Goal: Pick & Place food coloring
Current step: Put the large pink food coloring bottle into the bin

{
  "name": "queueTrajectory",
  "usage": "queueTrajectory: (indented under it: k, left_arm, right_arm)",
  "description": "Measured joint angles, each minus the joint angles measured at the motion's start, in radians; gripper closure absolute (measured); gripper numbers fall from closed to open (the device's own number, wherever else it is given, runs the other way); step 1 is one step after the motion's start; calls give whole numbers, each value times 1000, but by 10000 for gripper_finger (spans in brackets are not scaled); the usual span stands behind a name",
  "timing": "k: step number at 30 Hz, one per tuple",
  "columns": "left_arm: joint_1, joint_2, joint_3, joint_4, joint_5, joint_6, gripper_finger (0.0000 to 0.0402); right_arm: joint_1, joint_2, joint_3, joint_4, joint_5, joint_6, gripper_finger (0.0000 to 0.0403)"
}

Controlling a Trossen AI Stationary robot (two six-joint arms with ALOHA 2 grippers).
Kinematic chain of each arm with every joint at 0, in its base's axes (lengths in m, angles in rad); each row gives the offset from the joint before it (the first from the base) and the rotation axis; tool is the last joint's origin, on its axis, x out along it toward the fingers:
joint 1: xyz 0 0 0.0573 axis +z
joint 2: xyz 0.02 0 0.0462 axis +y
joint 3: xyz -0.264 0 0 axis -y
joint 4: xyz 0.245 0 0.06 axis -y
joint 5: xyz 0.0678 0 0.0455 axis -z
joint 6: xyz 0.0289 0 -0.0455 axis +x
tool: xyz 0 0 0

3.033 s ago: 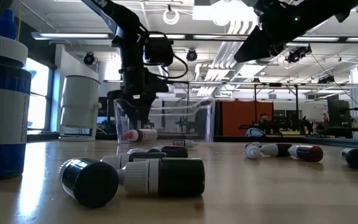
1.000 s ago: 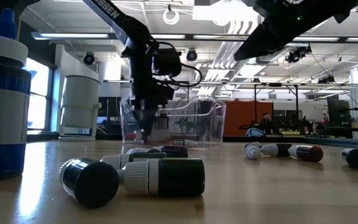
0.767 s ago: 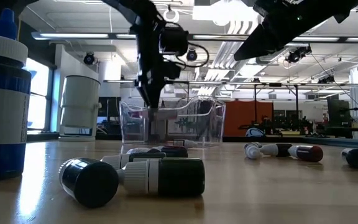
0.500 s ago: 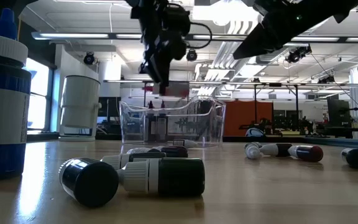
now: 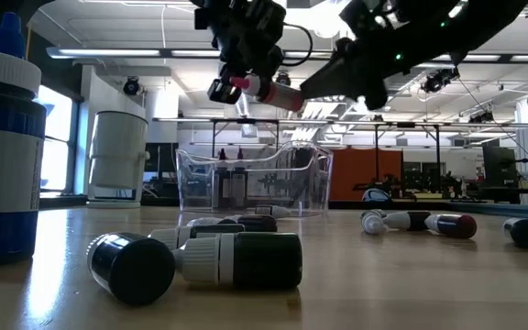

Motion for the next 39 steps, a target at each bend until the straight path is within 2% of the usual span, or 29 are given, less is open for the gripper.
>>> queueTrajectory:
  k: [8, 21, 31, 36, 39]
  left_arm:
    - [1, 0, -1, -10, 26, -79, 292]
    - [0, 0, -1, 7, 23, -115, 292]
    - [1, 0, -1, 31, 27, -87, 292]
    - [-1, 0, -1, 57, -53, -80, 292]
    - [-1, 0, -1, 72, -76, -16, 292]
  right_arm:
    - [16, 131, 0, 201, 114, -158, 210]
    - [16, 133, 0, 200, 25, -158, 212]
    - [16, 133, 2, 171, 39, -158, 265]
    - [15, 133, 3, 131, 47, -156, 270]
    - [15, 132, 5, 103, 54, -154, 270]
